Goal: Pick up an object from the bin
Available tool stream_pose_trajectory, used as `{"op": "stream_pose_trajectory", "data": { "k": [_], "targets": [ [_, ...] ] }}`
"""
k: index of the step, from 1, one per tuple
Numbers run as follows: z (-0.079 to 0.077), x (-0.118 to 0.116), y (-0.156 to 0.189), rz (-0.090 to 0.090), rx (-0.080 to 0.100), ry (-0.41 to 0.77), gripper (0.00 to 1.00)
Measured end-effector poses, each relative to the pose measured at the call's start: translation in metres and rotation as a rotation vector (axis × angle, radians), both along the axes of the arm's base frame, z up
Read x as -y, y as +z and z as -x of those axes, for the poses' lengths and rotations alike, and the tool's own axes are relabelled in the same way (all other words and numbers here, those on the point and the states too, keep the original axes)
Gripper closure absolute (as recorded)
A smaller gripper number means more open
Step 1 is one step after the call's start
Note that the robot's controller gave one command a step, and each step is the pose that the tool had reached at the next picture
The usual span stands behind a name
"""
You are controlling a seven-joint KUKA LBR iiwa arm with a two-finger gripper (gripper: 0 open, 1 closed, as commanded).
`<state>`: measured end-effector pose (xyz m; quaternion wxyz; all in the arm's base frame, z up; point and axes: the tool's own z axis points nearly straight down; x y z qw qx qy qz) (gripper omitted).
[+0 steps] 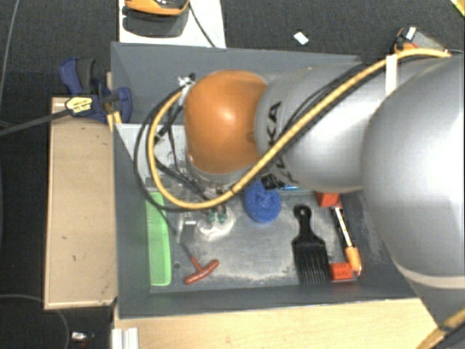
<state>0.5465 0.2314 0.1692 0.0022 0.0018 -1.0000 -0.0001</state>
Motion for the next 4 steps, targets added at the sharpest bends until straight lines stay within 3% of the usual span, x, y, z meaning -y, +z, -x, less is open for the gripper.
{"op": "stream_pose_trajectory", "data": {
  "k": [1, 2, 3, 4],
  "targets": [
    [-0.002, 0.001, 0.005, -0.002, 0.007, -0.007, 0.00],
    [-0.007, 0.060, -0.068, -0.002, 0.010, 0.109, 0.00],
    [0.008, 0.104, -0.044, -0.005, 0.016, 0.253, 0.00],
    [-0.010, 0.111, -0.062, -0.003, 0.013, 0.179, 0.00]
  ]
}}
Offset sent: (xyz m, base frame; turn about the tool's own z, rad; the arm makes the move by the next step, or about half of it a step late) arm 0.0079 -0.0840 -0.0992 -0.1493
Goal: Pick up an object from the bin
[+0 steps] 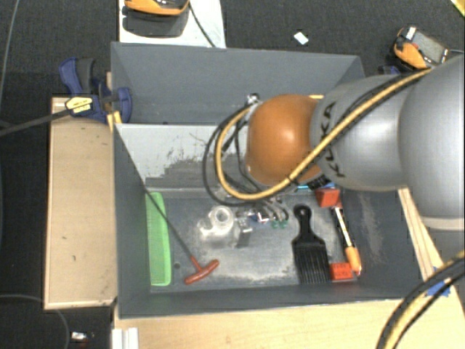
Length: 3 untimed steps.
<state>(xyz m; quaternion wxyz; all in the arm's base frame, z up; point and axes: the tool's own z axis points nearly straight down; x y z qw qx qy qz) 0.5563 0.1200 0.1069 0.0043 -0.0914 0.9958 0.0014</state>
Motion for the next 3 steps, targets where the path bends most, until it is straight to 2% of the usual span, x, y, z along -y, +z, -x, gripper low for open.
{"op": "stream_pose_trajectory", "data": {
  "k": [1, 2, 3],
  "targets": [
    [-0.0289, -0.0014, -0.0293, 0.000, 0.012, 0.221, 0.00],
    [-0.0308, -0.0023, -0.0356, -0.001, 0.005, 0.046, 1.00],
    [-0.0307, -0.0023, -0.0354, -0.001, 0.005, 0.045, 1.00]
  ]
}}
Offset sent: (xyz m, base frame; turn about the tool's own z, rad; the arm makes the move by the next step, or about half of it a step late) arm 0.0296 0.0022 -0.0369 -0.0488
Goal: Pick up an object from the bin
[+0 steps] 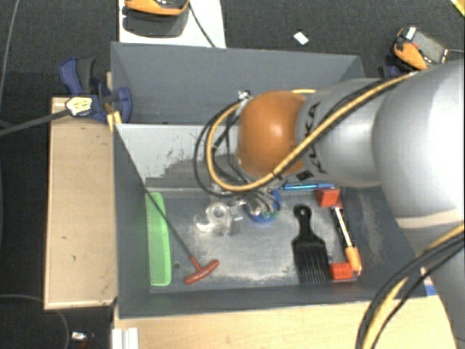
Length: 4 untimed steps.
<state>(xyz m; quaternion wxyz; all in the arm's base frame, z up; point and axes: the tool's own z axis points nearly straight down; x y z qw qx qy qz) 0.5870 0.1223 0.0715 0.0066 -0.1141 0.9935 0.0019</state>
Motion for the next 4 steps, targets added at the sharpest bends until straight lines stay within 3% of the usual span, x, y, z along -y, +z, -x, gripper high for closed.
{"op": "stream_pose_trajectory", "data": {
  "k": [4],
  "targets": [
    [0.001, 0.000, 0.091, 0.000, -0.001, -0.009, 1.00]
  ]
}}
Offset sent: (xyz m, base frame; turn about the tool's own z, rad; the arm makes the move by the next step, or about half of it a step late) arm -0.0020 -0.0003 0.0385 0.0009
